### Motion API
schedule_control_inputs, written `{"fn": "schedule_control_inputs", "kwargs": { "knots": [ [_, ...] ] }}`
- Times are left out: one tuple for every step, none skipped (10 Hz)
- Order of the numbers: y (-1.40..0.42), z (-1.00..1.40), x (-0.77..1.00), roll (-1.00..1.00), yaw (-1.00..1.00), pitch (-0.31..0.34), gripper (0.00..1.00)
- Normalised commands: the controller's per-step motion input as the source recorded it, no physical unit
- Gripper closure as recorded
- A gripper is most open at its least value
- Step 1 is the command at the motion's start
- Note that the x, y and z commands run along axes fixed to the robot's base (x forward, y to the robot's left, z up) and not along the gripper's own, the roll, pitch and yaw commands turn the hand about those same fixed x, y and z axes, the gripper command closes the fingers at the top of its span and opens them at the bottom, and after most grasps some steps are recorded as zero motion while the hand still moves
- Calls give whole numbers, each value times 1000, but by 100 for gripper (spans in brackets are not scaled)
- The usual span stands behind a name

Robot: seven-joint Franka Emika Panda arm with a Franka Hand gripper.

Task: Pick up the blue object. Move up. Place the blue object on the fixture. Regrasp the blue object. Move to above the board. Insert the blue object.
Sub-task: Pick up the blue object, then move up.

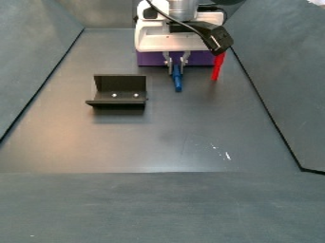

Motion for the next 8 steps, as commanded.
{"fn": "schedule_control_inputs", "kwargs": {
  "knots": [
    [0,0,0,0,0,0,100],
    [0,0,0,0,0,0,100],
    [0,0,0,0,0,0,100],
    [0,0,0,0,0,0,100],
    [0,0,0,0,0,0,100],
    [0,0,0,0,0,0,100],
    [0,833,0,0,0,0,100],
    [-55,830,-18,-2,13,4,100]
  ]
}}
